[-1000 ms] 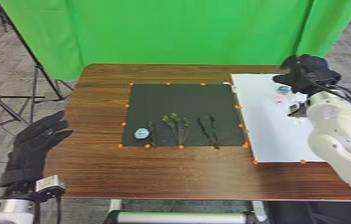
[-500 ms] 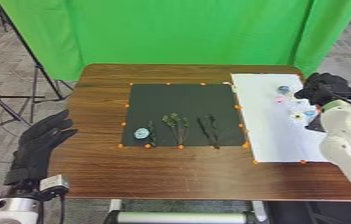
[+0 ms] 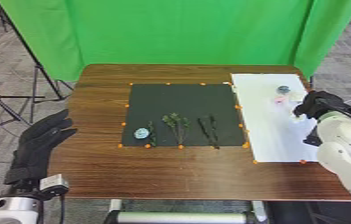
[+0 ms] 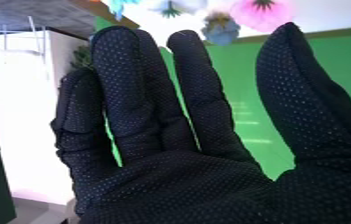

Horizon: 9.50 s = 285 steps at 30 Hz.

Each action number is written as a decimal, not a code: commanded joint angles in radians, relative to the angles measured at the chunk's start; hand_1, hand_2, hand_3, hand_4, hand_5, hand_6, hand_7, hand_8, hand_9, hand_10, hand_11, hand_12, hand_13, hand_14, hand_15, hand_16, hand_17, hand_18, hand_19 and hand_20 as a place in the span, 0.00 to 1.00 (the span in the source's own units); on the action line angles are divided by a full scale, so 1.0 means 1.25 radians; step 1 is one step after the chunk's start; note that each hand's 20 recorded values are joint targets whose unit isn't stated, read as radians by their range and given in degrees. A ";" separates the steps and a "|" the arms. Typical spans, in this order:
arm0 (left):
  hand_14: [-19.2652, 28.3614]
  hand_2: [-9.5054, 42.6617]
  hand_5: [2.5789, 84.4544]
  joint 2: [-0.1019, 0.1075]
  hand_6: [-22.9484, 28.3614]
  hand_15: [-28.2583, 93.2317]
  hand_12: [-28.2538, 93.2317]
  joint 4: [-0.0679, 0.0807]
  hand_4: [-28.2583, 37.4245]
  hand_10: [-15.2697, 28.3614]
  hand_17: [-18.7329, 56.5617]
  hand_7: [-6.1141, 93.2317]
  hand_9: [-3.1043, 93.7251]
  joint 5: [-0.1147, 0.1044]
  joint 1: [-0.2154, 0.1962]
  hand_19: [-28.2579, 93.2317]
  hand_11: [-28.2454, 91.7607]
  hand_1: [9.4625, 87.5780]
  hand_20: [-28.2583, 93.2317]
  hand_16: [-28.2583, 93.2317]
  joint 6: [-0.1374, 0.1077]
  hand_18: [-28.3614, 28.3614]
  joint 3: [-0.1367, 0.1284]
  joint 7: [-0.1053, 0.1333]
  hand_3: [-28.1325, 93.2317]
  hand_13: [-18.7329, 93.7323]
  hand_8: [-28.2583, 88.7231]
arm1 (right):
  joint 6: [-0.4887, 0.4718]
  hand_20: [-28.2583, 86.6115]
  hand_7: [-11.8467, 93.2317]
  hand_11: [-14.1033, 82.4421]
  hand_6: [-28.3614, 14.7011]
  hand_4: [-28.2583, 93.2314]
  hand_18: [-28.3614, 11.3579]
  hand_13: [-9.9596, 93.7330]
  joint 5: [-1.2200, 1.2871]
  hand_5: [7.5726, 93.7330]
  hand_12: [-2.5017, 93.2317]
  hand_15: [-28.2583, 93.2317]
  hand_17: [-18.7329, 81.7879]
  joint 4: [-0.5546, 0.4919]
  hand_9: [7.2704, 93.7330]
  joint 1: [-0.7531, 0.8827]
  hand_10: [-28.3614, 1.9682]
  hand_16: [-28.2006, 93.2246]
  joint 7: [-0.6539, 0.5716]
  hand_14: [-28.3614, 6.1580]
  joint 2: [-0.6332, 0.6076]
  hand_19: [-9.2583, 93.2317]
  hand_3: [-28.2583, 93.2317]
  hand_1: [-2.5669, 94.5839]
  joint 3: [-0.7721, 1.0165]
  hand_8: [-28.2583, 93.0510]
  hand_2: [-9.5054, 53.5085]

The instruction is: Arrange flowers

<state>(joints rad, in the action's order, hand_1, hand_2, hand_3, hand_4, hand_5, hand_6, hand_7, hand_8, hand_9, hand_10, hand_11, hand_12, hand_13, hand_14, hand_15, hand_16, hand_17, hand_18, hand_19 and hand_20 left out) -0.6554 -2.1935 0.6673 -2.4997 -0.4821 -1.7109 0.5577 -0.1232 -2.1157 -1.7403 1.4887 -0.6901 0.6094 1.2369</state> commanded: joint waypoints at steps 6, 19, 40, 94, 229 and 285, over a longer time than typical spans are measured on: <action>0.91 0.22 0.40 0.000 0.58 0.73 0.32 0.002 0.11 0.76 0.09 0.27 0.36 0.002 0.009 0.66 0.52 0.23 0.32 0.13 0.009 0.86 0.003 -0.005 0.91 0.36 0.13 | -0.017 0.48 0.32 0.36 0.54 0.01 0.19 0.59 -0.020 0.50 0.20 0.83 0.46 0.032 0.53 -0.001 0.33 0.35 -0.015 0.39 0.022 0.97 0.94 0.26 -0.026 0.11 0.14; 0.91 0.21 0.40 -0.013 0.58 0.73 0.32 0.000 0.11 0.76 0.09 0.27 0.36 -0.001 -0.004 0.66 0.52 0.23 0.32 0.13 0.006 0.86 -0.008 -0.005 0.91 0.36 0.13 | -0.033 0.47 0.32 0.36 0.54 0.01 0.19 0.59 -0.060 0.51 0.20 0.84 0.46 0.044 0.53 0.016 0.33 0.35 -0.013 0.40 0.029 0.97 0.93 0.27 -0.032 0.11 0.13; 0.91 0.22 0.40 -0.011 0.58 0.73 0.32 0.006 0.11 0.76 0.09 0.27 0.36 -0.002 0.014 0.66 0.52 0.23 0.32 0.13 0.010 0.86 0.004 -0.004 0.91 0.36 0.13 | 0.096 0.43 0.39 0.41 0.69 0.00 0.24 0.72 -0.135 0.68 0.20 0.80 0.53 0.110 0.72 -0.059 0.59 0.37 -0.064 0.60 0.018 0.99 0.81 0.49 -0.159 0.17 0.11; 0.89 0.17 0.41 -0.004 0.57 0.74 0.31 0.038 0.08 0.75 0.09 0.28 0.35 0.046 0.160 0.66 0.53 0.22 0.32 0.13 0.066 0.85 0.046 -0.073 0.94 0.36 0.13 | -0.008 0.46 0.36 0.39 0.74 0.00 0.24 0.76 -0.369 0.81 0.31 0.80 0.54 0.225 0.88 -0.427 0.68 0.41 0.214 0.62 0.587 0.99 0.84 0.53 -0.589 0.22 0.08; 0.90 0.20 0.41 0.024 0.58 0.74 0.31 -0.007 0.11 0.75 0.09 0.27 0.36 -0.045 -0.046 0.66 0.52 0.23 0.32 0.13 -0.045 0.85 0.014 0.088 0.92 0.36 0.13 | -0.071 0.56 0.30 0.46 0.51 0.03 0.13 0.58 -0.094 0.52 0.22 0.85 0.42 -0.116 0.57 -0.122 0.30 0.37 0.108 0.35 -0.075 0.91 0.94 0.26 -0.107 0.13 0.18; 0.91 0.21 0.40 -0.004 0.58 0.74 0.31 0.003 0.11 0.76 0.09 0.27 0.36 -0.027 0.016 0.67 0.52 0.23 0.32 0.13 -0.016 0.86 0.043 0.052 0.91 0.36 0.13 | -0.232 0.53 0.31 0.38 0.55 0.00 0.15 0.60 -0.115 0.49 0.20 0.86 0.43 0.154 0.53 -0.159 0.37 0.36 0.007 0.41 0.060 0.94 0.95 0.32 -0.111 0.12 0.11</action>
<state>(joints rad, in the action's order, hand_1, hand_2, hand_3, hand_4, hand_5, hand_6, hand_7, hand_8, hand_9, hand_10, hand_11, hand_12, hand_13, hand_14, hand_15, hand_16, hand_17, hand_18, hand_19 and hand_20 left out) -0.6522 -2.1929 0.6267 -2.4794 -0.5167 -1.6574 0.6313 -0.3911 -2.2439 -1.5646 1.2843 -0.6748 0.6623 1.1150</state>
